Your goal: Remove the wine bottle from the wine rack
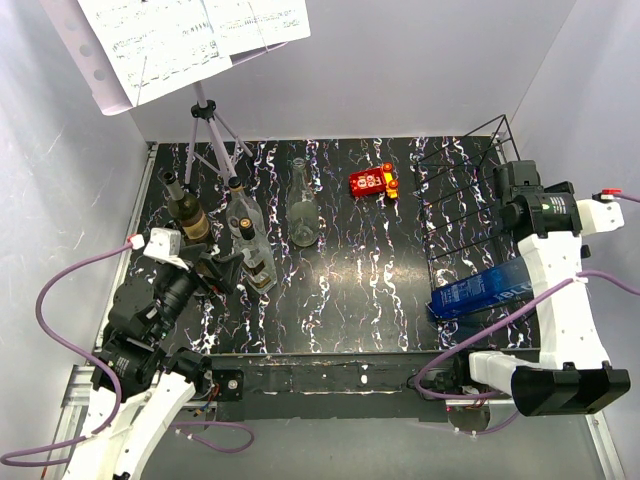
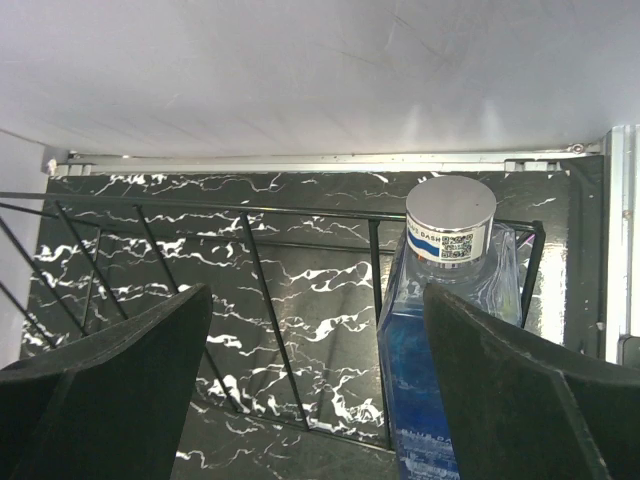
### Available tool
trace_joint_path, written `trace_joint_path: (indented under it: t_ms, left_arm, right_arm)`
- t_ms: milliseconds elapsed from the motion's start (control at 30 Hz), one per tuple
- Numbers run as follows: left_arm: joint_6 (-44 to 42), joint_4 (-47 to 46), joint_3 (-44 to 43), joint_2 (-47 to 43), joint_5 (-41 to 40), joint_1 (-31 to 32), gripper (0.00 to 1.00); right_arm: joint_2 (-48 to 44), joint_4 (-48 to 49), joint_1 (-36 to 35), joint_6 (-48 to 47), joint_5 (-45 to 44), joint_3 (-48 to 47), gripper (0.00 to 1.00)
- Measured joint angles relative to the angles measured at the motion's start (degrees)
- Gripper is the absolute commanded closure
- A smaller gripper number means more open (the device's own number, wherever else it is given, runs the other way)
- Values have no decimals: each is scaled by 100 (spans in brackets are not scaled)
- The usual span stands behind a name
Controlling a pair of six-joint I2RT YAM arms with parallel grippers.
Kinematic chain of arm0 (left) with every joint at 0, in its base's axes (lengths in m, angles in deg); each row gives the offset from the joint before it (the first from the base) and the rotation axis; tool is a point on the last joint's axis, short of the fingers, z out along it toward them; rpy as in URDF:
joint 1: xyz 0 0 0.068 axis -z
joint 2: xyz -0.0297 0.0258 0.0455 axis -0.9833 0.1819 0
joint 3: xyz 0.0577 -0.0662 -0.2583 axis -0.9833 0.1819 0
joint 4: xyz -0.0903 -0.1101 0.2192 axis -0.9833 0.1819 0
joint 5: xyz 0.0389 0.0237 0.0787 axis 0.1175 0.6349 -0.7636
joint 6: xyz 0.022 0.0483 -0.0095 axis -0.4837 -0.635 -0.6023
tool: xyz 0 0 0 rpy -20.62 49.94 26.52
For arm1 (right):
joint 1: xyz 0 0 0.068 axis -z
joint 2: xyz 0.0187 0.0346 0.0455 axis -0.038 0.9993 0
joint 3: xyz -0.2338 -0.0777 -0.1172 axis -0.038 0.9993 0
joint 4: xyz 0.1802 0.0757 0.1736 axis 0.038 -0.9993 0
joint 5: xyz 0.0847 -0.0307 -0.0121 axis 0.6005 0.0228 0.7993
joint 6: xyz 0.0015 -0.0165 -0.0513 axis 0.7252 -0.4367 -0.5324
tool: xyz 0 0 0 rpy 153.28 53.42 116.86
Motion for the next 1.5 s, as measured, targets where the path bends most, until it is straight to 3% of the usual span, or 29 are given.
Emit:
trace_joint_path:
  t_ms: [800, 1500]
  left_arm:
    - [-20, -37, 0, -466, 92, 0, 2]
    - [-44, -42, 0, -592, 81, 330, 2]
  right_arm:
    - [-719, -11, 0, -1207, 1185, 330, 5]
    - [-273, 50, -35, -767, 1132, 715, 9]
